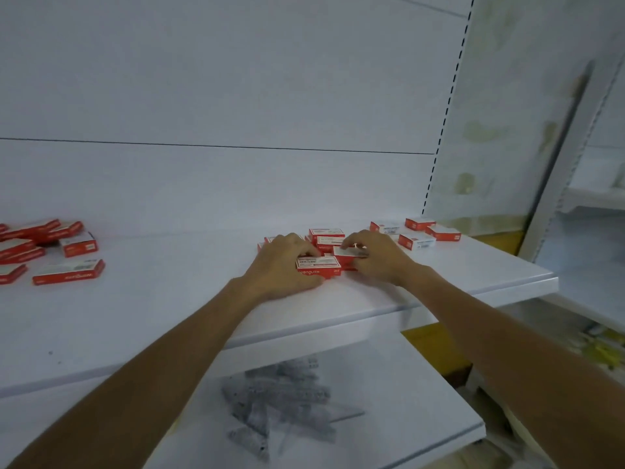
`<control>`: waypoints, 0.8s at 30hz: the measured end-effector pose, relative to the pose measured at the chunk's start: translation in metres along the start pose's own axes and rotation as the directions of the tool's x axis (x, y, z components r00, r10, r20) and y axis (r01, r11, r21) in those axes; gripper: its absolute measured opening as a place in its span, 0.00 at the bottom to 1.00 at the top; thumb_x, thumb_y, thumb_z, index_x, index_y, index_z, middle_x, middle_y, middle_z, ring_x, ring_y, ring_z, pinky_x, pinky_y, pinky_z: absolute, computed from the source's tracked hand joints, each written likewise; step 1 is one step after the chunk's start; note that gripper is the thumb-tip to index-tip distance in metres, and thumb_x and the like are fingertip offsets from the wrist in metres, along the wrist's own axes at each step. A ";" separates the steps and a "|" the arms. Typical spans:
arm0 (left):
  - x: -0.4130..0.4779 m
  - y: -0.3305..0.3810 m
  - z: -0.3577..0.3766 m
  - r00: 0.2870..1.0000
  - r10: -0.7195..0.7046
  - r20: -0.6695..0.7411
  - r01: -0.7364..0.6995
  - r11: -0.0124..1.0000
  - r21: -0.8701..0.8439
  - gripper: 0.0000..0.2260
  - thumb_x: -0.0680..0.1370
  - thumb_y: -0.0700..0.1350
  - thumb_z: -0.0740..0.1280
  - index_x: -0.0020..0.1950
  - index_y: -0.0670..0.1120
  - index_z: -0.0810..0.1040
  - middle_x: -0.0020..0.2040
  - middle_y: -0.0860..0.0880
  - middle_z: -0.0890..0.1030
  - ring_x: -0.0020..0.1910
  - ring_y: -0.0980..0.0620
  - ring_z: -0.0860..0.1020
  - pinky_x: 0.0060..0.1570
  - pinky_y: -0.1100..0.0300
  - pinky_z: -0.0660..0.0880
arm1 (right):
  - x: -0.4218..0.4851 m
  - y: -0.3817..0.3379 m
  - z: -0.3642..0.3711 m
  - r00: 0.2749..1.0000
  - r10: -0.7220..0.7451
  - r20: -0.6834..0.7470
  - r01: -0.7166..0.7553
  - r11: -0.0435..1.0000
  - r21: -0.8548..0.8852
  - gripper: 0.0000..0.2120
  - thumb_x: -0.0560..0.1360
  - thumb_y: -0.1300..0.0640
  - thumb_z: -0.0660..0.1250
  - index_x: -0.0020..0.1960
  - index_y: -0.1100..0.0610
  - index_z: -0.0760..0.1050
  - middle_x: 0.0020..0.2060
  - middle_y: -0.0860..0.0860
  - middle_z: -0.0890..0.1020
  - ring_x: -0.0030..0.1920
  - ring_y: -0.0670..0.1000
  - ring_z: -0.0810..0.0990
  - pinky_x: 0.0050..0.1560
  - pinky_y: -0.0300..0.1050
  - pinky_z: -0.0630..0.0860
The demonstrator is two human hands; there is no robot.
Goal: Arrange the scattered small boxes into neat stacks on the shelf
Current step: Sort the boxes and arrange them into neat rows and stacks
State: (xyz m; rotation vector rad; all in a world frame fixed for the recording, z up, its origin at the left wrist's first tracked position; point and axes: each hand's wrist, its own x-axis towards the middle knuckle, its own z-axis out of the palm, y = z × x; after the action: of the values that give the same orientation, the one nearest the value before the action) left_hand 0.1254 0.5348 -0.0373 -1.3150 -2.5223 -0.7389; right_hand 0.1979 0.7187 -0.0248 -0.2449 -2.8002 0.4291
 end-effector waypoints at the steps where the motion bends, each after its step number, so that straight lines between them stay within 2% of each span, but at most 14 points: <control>1: 0.000 -0.002 0.000 1.000 0.003 0.000 -0.003 1.000 0.000 0.19 0.69 0.56 0.71 0.59 0.54 0.77 0.57 0.51 0.76 0.52 0.55 0.71 0.52 0.61 0.66 | 0.002 0.001 0.001 1.000 -0.015 -0.019 0.016 1.000 0.007 0.14 0.73 0.59 0.65 0.59 0.54 0.75 0.62 0.53 0.75 0.62 0.54 0.72 0.63 0.47 0.68; 5: 0.003 -0.007 0.004 1.000 0.015 0.012 -0.016 0.998 0.053 0.22 0.70 0.57 0.70 0.62 0.54 0.75 0.60 0.50 0.74 0.57 0.52 0.70 0.57 0.59 0.67 | 0.007 0.001 0.007 0.999 -0.044 -0.028 0.046 0.997 0.060 0.16 0.72 0.57 0.68 0.60 0.53 0.76 0.62 0.55 0.74 0.63 0.54 0.72 0.63 0.46 0.68; 8: 0.005 -0.012 0.004 1.000 -0.016 -0.005 0.017 0.997 0.073 0.22 0.71 0.56 0.70 0.64 0.54 0.73 0.61 0.49 0.73 0.59 0.50 0.70 0.60 0.56 0.67 | 0.007 0.002 0.010 0.997 -0.071 -0.013 0.072 0.996 0.048 0.21 0.71 0.52 0.70 0.64 0.51 0.73 0.63 0.54 0.71 0.65 0.53 0.68 0.64 0.43 0.64; 11: 0.011 -0.018 0.004 0.999 -0.044 -0.002 0.044 0.995 0.093 0.23 0.72 0.55 0.70 0.65 0.53 0.72 0.62 0.48 0.72 0.60 0.49 0.69 0.60 0.56 0.66 | 0.014 0.003 0.013 0.997 -0.082 -0.015 0.082 0.997 0.013 0.23 0.72 0.52 0.69 0.66 0.52 0.71 0.64 0.55 0.71 0.66 0.53 0.67 0.66 0.43 0.63; 14: 0.019 -0.023 0.007 0.995 -0.101 -0.023 0.103 0.980 0.169 0.23 0.72 0.55 0.69 0.66 0.51 0.71 0.62 0.48 0.72 0.61 0.49 0.69 0.60 0.55 0.66 | 0.025 -0.002 0.019 0.995 -0.088 -0.035 0.086 0.995 -0.053 0.22 0.74 0.52 0.67 0.67 0.52 0.70 0.65 0.56 0.71 0.65 0.55 0.68 0.66 0.48 0.65; 17: 0.022 -0.029 0.008 0.976 -0.200 -0.082 0.215 0.941 0.261 0.29 0.71 0.60 0.68 0.68 0.49 0.67 0.64 0.46 0.71 0.62 0.46 0.68 0.61 0.52 0.65 | 0.033 -0.009 0.024 0.998 -0.061 -0.016 0.058 0.986 -0.155 0.23 0.74 0.52 0.65 0.69 0.51 0.67 0.66 0.54 0.71 0.66 0.55 0.67 0.64 0.54 0.67; 20: 0.015 -0.037 0.000 0.964 -0.255 -0.074 0.265 0.941 0.210 0.33 0.68 0.63 0.69 0.68 0.50 0.67 0.63 0.46 0.71 0.62 0.46 0.68 0.61 0.52 0.67 | 0.038 -0.022 0.022 0.993 -0.109 -0.052 0.099 0.982 -0.160 0.22 0.72 0.52 0.64 0.66 0.49 0.70 0.62 0.52 0.74 0.64 0.56 0.69 0.59 0.52 0.68; 24: -0.009 -0.054 -0.027 0.955 -0.280 -0.101 0.293 0.945 0.148 0.27 0.70 0.61 0.68 0.65 0.51 0.70 0.62 0.48 0.72 0.62 0.47 0.68 0.60 0.53 0.68 | 0.046 -0.057 0.016 0.976 -0.185 -0.116 0.177 0.982 -0.072 0.22 0.73 0.59 0.62 0.67 0.53 0.69 0.66 0.52 0.72 0.66 0.54 0.67 0.64 0.51 0.65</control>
State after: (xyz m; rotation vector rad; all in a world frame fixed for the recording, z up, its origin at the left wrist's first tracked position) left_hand 0.0856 0.4890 -0.0356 -0.8604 -2.6749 -0.6084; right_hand 0.1429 0.6710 -0.0093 -0.0263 -2.6880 0.2760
